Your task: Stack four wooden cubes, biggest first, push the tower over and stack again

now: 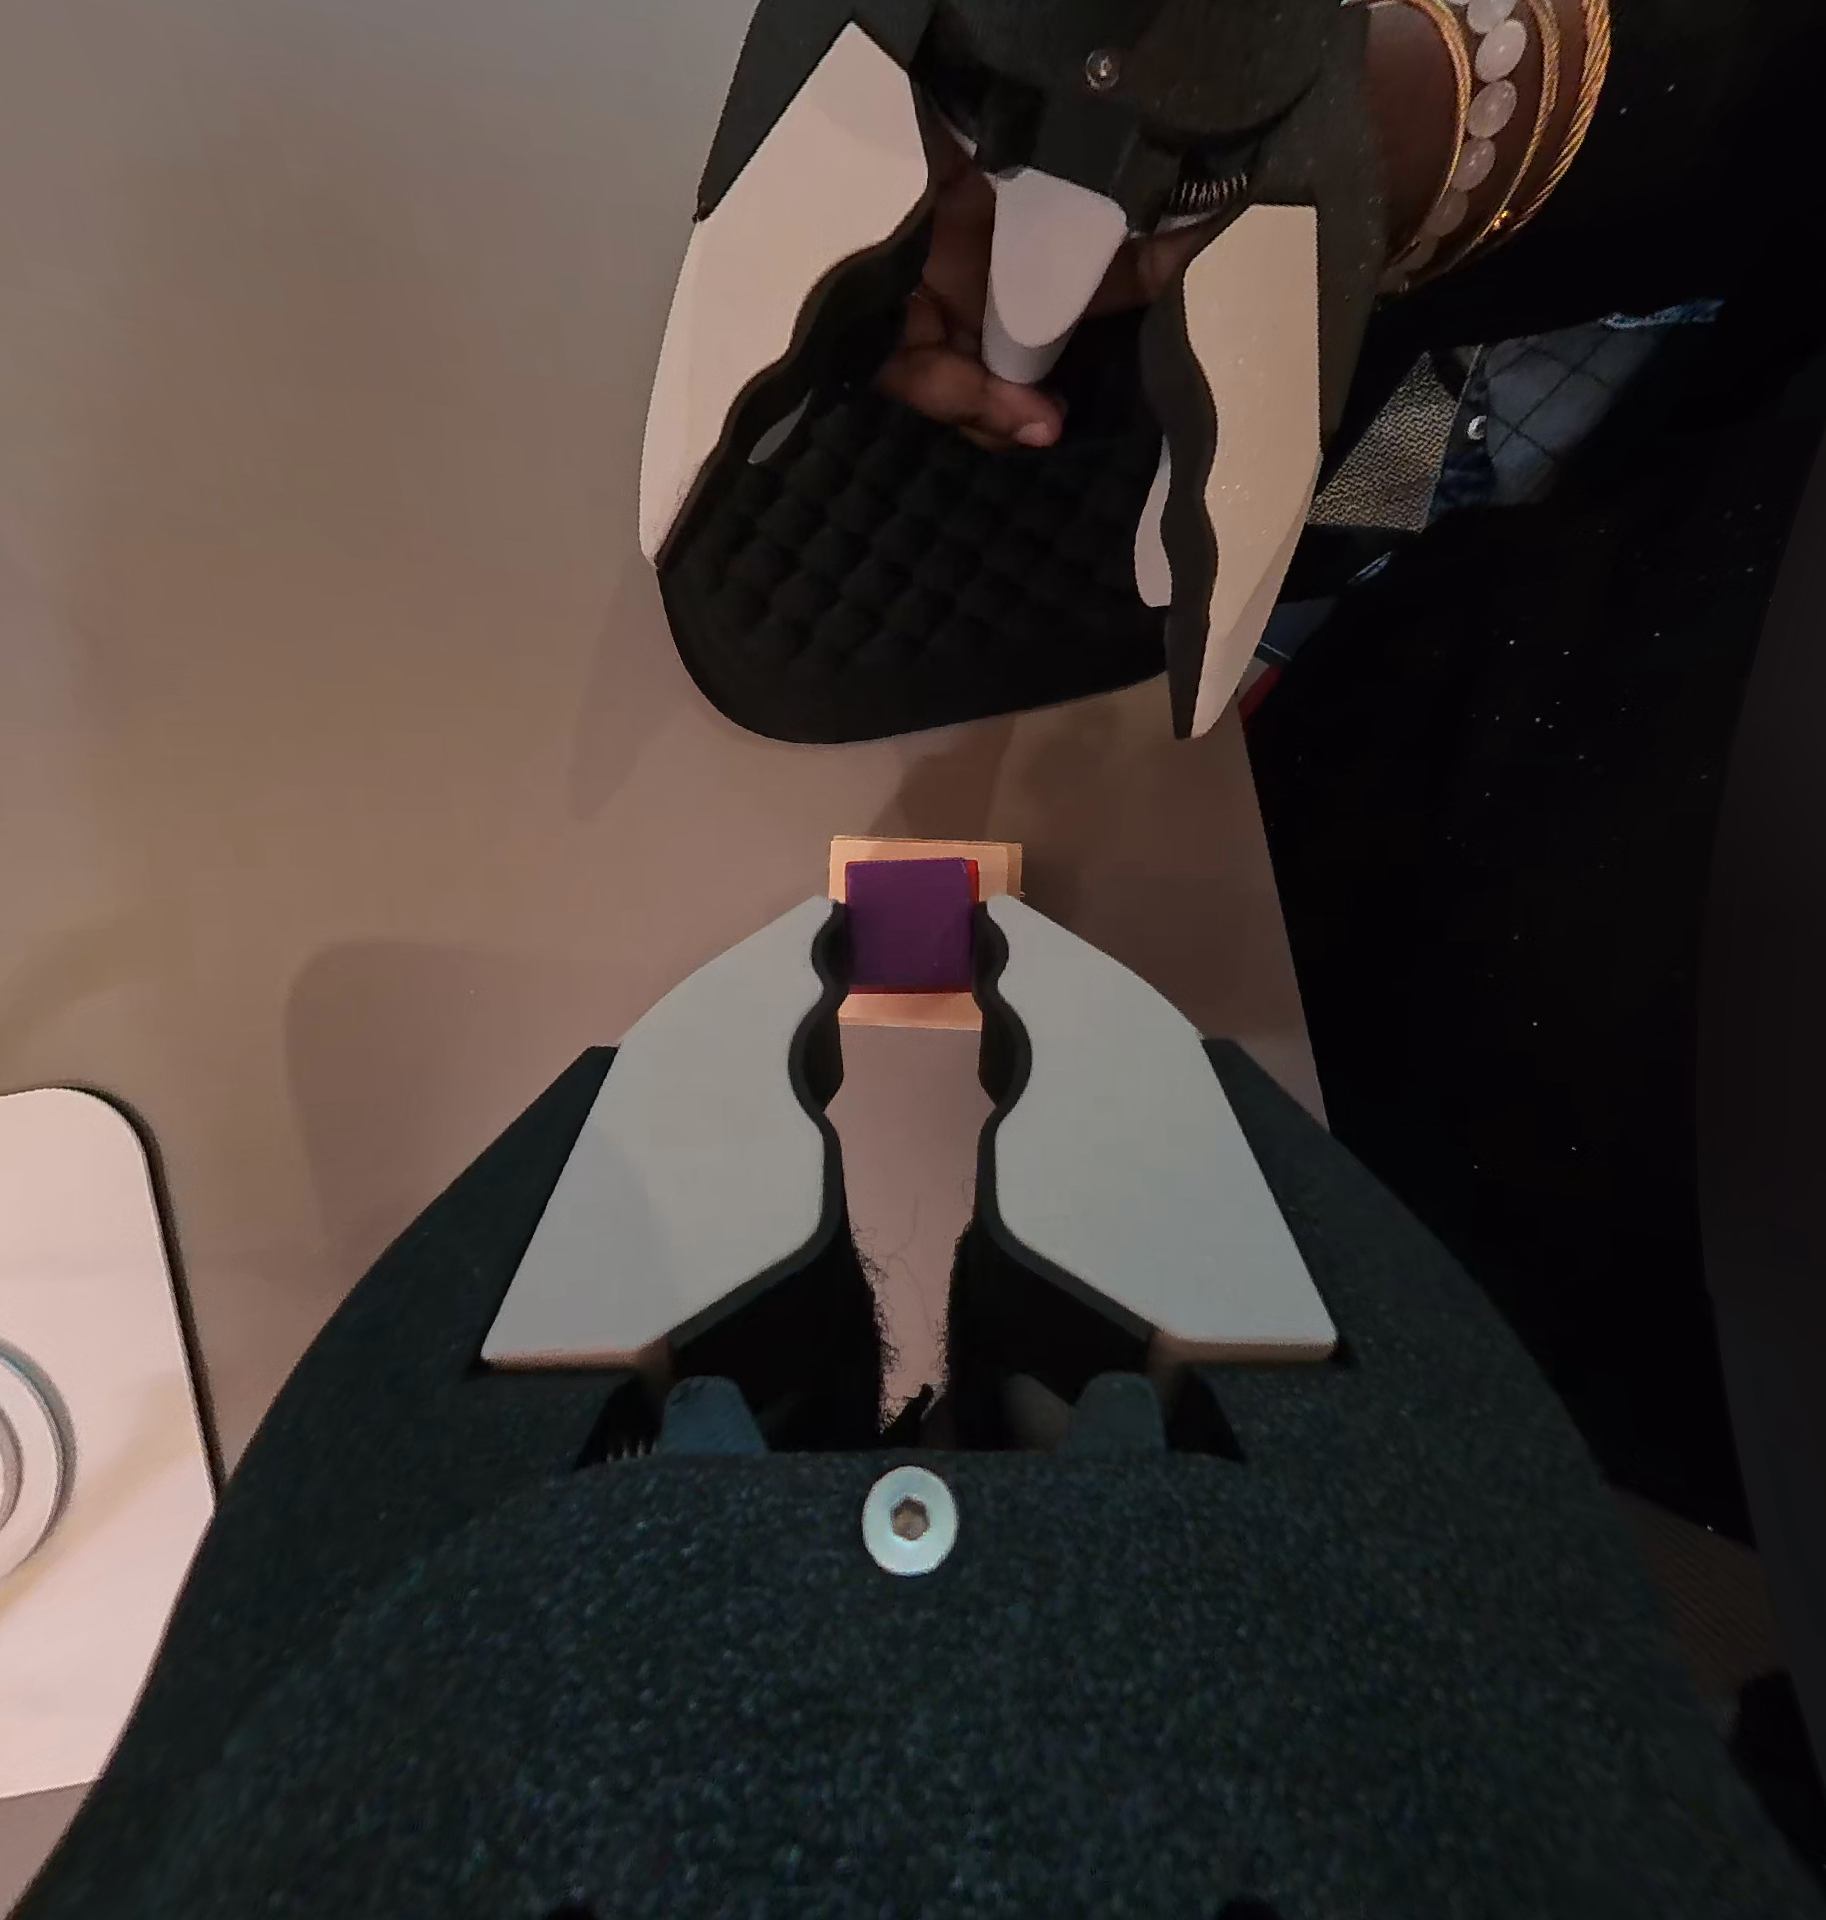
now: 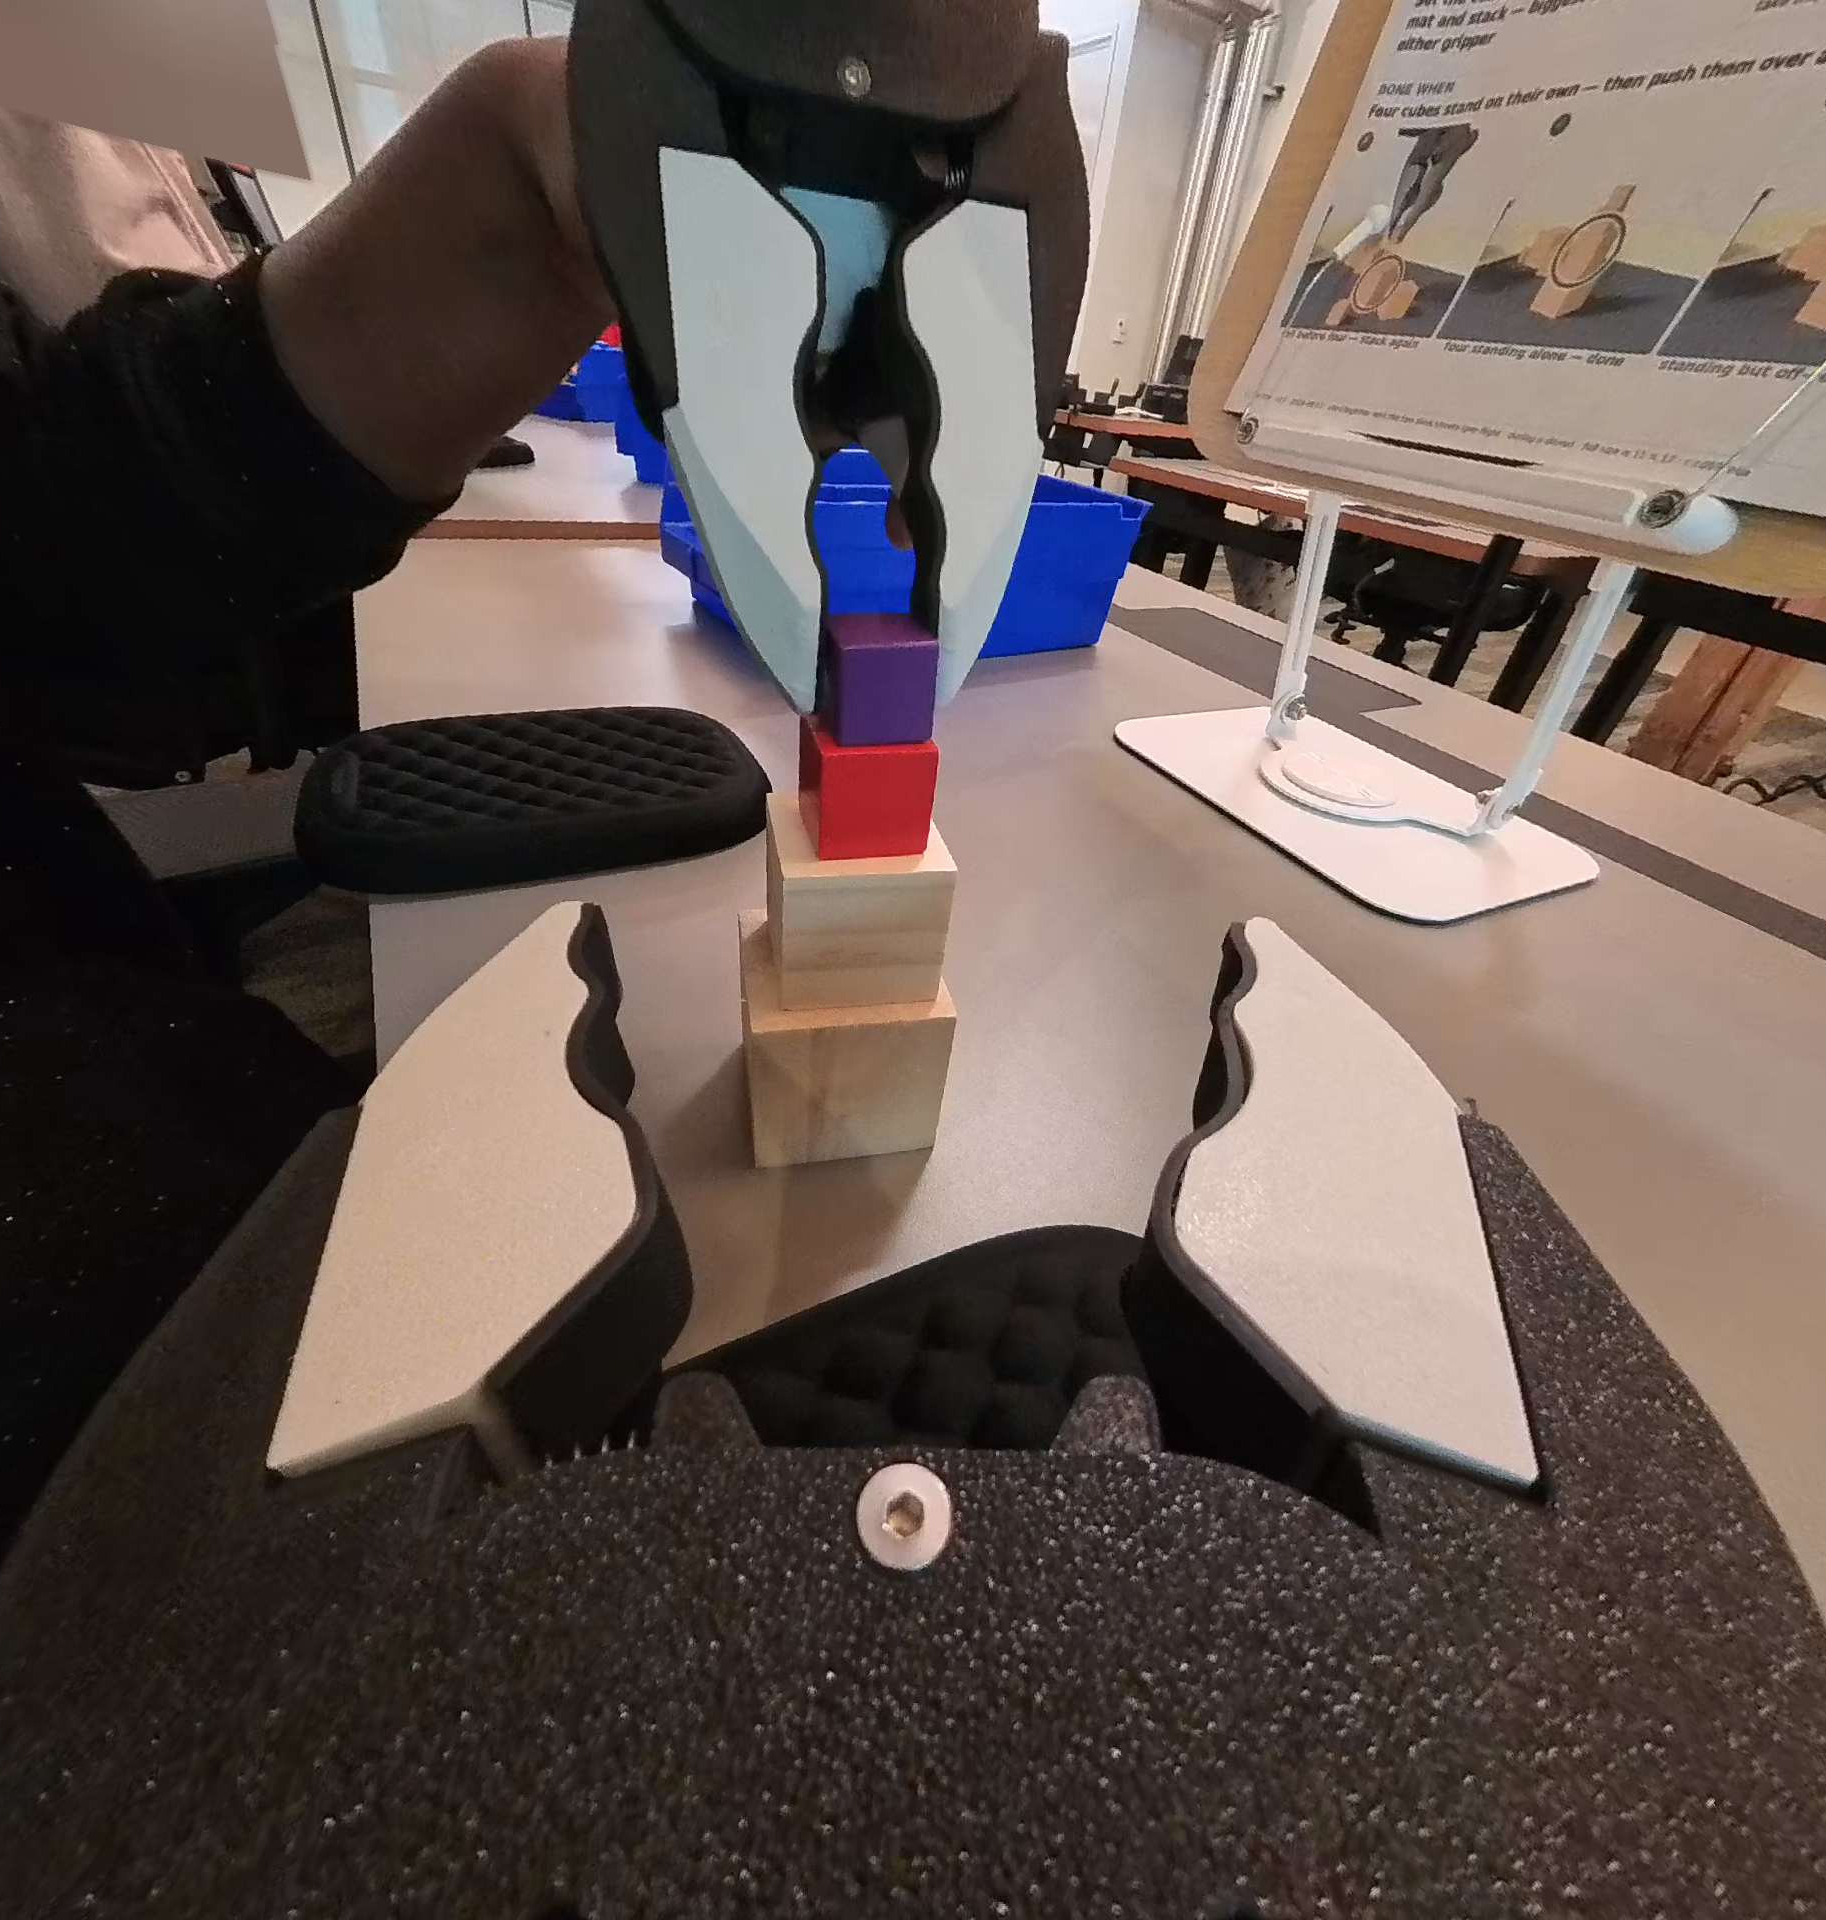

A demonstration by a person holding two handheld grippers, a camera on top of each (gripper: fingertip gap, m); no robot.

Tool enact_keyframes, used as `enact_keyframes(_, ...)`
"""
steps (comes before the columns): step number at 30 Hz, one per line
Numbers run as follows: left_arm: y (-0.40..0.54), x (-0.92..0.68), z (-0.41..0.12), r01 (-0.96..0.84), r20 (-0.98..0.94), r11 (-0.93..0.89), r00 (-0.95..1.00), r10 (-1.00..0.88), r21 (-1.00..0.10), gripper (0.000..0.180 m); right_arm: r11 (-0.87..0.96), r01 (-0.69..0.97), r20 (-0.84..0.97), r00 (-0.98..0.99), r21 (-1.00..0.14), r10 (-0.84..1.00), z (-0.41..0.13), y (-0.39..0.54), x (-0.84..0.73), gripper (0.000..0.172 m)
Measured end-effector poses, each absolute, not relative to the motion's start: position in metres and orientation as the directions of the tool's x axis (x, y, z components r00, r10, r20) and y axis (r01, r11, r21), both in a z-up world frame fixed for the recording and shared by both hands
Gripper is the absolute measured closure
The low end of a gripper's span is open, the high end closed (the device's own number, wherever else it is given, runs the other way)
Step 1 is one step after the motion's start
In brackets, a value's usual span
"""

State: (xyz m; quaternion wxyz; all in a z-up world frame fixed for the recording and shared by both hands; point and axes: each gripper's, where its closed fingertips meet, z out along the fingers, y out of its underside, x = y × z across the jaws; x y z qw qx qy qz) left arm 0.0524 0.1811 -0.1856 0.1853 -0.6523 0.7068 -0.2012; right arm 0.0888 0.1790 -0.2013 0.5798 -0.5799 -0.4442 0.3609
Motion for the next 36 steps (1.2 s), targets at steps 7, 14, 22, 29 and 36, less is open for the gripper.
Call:
enact_keyframes(7,0.18,0.051,-0.187,-0.848,0.005,0.072,-0.088,-0.996,-0.524,0.158,0.066,0.096,0.095,0.344,-0.993,0.934,-0.201,0.179,0.089,0.065)
enact_keyframes(14,0.182,0.051,-0.187,-0.843,-0.007,0.071,-0.08,-0.997,-0.534,0.145,0.067,0.097,0.096,0.344,-0.993,0.934,-0.202,0.179,0.089,0.065)
enact_keyframes(22,0.182,0.058,-0.167,-0.668,-0.038,0.02,0.012,-0.999,-0.744,0.062,0.063,0.094,0.092,0.344,-0.994,0.935,-0.202,0.18,0.089,0.065)
enact_keyframes(29,0.173,0.039,-0.134,-0.297,-0.094,0.045,0.152,-0.984,-0.954,0.034,0.066,0.098,0.097,0.347,-0.993,0.933,-0.202,0.18,0.089,0.066)
enact_keyframes(36,0.164,-0.031,-0.137,-0.003,-0.057,0.061,0.399,-0.915,-0.998,0.034,0.061,0.093,0.09,0.349,-0.994,0.933,-0.202,0.181,0.089,0.068)
